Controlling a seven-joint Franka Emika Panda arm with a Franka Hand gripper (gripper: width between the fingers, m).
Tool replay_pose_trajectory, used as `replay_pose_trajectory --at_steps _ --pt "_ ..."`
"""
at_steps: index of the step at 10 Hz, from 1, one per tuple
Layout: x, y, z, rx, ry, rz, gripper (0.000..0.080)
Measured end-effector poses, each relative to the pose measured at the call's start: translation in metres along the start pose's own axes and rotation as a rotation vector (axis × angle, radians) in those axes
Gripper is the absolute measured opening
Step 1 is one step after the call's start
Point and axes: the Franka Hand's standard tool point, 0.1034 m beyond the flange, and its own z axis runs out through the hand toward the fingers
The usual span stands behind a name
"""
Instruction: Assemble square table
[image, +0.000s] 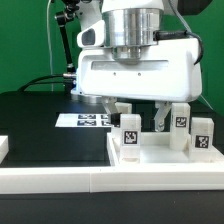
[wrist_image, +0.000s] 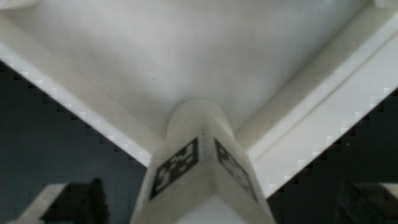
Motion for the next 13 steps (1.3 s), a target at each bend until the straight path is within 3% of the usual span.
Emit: replay_pose_trajectory --at_steps 10,12,13 --pt "0.0065 0.0070 -0.0005 -0.012 0.004 -0.686 0.0649" --pt "0.0087 0.0096 -0.0005 -0.013 0.004 -0.708 0.0649" --pt "0.0088 0.0097 -0.0005 -0.013 0.004 -0.707 0.0521"
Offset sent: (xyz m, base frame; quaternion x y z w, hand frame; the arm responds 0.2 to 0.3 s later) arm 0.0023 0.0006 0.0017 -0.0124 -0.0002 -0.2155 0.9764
